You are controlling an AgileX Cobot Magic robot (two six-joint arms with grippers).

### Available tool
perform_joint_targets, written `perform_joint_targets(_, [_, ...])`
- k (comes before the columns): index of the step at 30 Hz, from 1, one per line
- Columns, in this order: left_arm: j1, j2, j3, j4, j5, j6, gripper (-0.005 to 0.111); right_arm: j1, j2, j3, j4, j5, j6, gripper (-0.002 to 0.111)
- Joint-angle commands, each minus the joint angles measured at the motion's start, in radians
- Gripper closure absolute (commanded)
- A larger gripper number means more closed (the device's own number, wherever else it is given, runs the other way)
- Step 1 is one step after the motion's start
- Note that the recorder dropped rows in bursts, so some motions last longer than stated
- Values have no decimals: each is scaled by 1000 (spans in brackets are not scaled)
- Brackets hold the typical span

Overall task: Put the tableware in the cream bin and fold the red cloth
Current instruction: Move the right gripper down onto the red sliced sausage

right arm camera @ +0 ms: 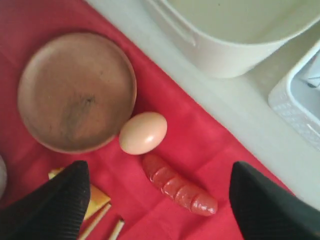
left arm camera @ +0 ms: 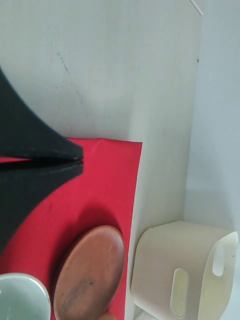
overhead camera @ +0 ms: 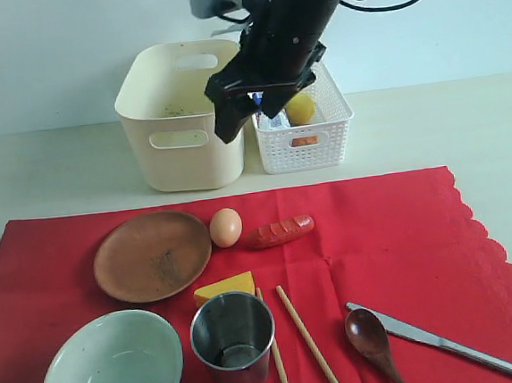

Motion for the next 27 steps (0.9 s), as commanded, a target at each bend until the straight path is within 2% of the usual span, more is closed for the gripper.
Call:
perform_joint_targets(1, [2,-5,3,1,-11,0,107,51,-12,-7,-161,52,-59,35])
perform_joint_targets(11, [2,-5,3,1,-11,0,107,56,28,-6,-158,53,-316,35])
perform_joint_targets(16, [2,-5,3,1,-11,0,107,56,100,-6,-160,53,-399,35])
perform_joint_targets(22, [2,-5,3,1,-11,0,107,56,188,-6,-262,53,-441,35])
perform_joint_targets(27, [2,-5,3,1,-11,0,107,56,247,-6,-240,53,-541,35])
